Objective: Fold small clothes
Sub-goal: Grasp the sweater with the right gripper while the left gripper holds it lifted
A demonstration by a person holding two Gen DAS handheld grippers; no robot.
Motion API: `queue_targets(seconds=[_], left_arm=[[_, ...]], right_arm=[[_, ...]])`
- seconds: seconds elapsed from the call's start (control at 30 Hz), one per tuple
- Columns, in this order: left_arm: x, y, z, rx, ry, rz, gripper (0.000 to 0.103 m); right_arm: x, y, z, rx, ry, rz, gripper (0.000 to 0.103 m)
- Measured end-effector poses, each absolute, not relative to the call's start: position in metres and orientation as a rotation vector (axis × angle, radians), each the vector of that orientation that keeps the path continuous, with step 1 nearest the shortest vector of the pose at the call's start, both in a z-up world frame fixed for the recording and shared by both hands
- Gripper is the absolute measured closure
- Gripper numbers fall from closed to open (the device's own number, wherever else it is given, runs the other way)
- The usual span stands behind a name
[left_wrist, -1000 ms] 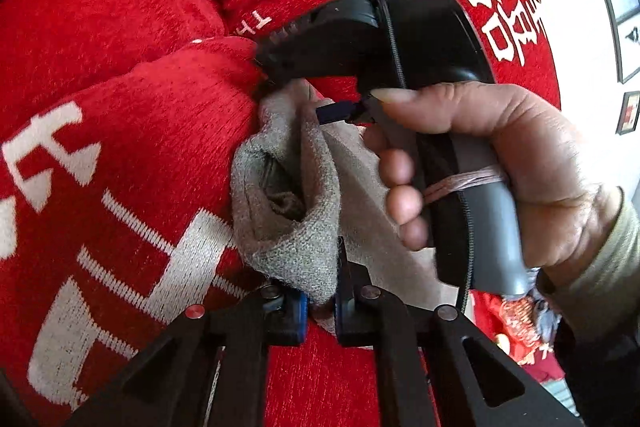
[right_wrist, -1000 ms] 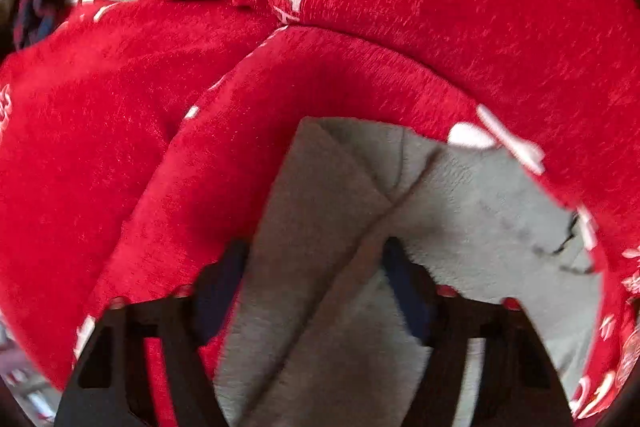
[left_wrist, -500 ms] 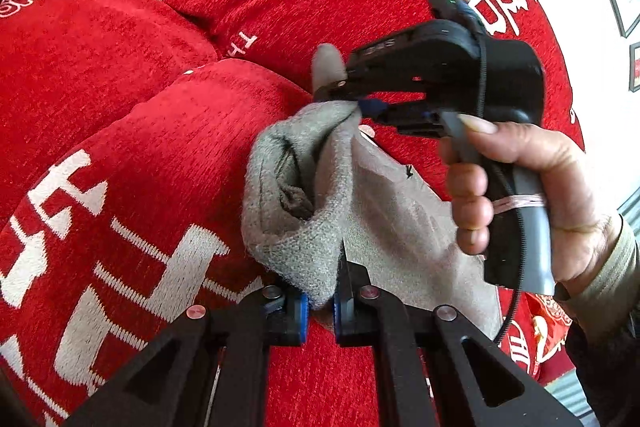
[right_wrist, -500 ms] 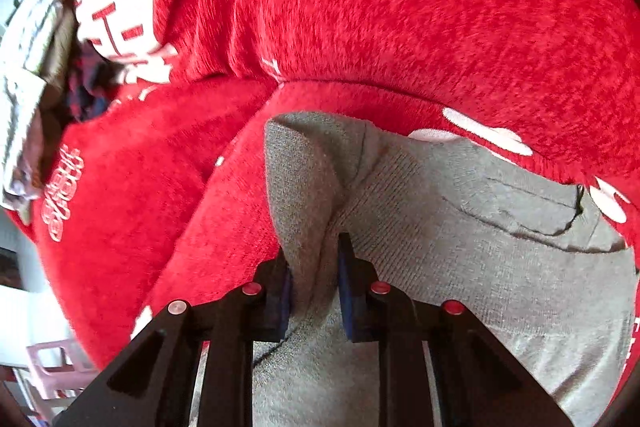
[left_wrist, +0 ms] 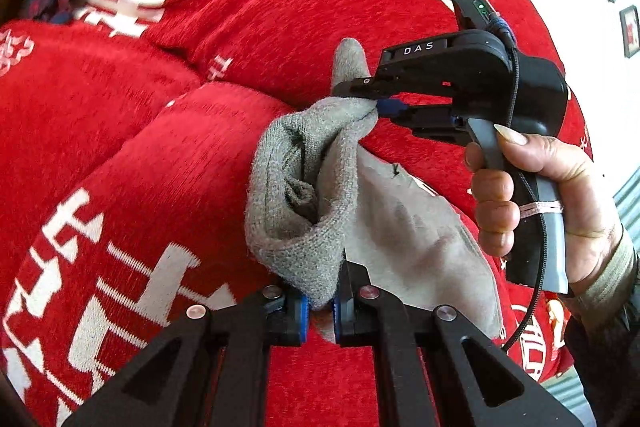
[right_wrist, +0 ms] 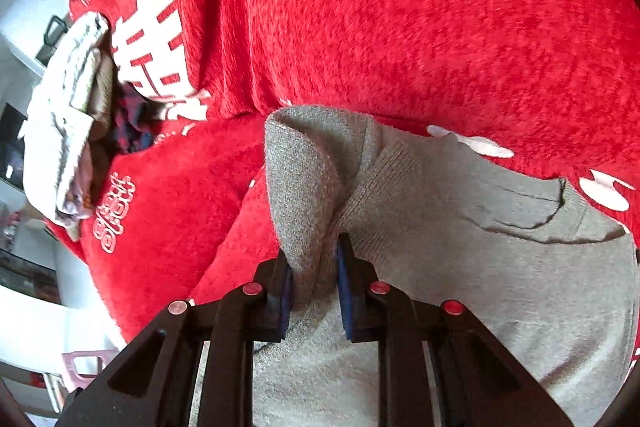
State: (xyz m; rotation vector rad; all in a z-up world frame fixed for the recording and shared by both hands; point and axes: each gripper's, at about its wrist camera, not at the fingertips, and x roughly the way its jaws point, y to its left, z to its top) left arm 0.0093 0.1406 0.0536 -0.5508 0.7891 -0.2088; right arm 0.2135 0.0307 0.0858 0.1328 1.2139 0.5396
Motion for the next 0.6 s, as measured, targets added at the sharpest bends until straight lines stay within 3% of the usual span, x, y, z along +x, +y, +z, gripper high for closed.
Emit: queue_targets(seconds=[0.6], left_arm=[[0.011, 0.044, 0.115, -0.293, 0.787, -0.255, 0.094]], right_arm=[[0.219, -0.068, 0.132, 0.245, 1.171, 0.617, 0.082]])
